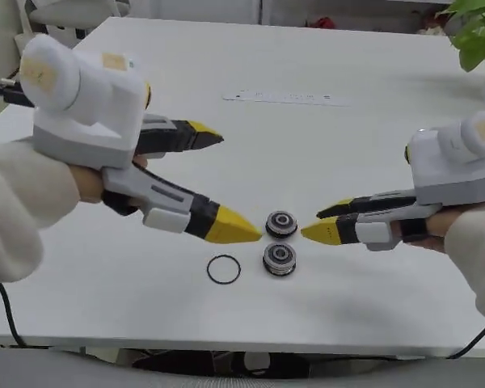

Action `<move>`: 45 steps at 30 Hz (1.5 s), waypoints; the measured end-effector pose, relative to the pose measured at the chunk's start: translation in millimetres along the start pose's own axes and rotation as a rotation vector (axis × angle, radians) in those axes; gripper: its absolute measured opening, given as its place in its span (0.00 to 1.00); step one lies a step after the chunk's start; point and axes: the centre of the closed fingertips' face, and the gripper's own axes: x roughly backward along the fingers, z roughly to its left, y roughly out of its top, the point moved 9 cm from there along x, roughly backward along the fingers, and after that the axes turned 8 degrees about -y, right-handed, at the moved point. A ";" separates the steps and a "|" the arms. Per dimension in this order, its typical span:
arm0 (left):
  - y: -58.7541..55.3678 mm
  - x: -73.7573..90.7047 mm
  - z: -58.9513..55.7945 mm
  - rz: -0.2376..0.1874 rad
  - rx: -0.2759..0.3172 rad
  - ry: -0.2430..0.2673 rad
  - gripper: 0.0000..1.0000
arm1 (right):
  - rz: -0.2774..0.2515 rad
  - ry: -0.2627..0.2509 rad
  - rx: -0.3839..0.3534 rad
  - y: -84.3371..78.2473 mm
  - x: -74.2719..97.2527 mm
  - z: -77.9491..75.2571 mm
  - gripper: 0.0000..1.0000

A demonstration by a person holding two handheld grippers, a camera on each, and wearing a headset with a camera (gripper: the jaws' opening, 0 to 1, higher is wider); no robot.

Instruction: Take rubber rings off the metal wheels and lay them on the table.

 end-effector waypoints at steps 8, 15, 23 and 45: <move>8.4 -33.2 8.4 0.018 -0.045 -0.016 0.83 | -0.006 0.016 0.009 -3.3 -0.2 -1.4 0.32; -21.4 -47.5 9.1 0.005 -0.004 -0.022 0.75 | 0.012 0.033 0.020 -7.5 -6.2 1.3 0.31; -36.9 -53.0 10.2 0.055 -0.022 -0.046 0.69 | 0.070 0.047 0.061 -11.9 -17.1 6.2 0.29; -67.7 -67.6 1.7 0.095 -0.030 -0.069 0.37 | 0.177 0.048 0.085 -31.7 -33.4 3.7 0.22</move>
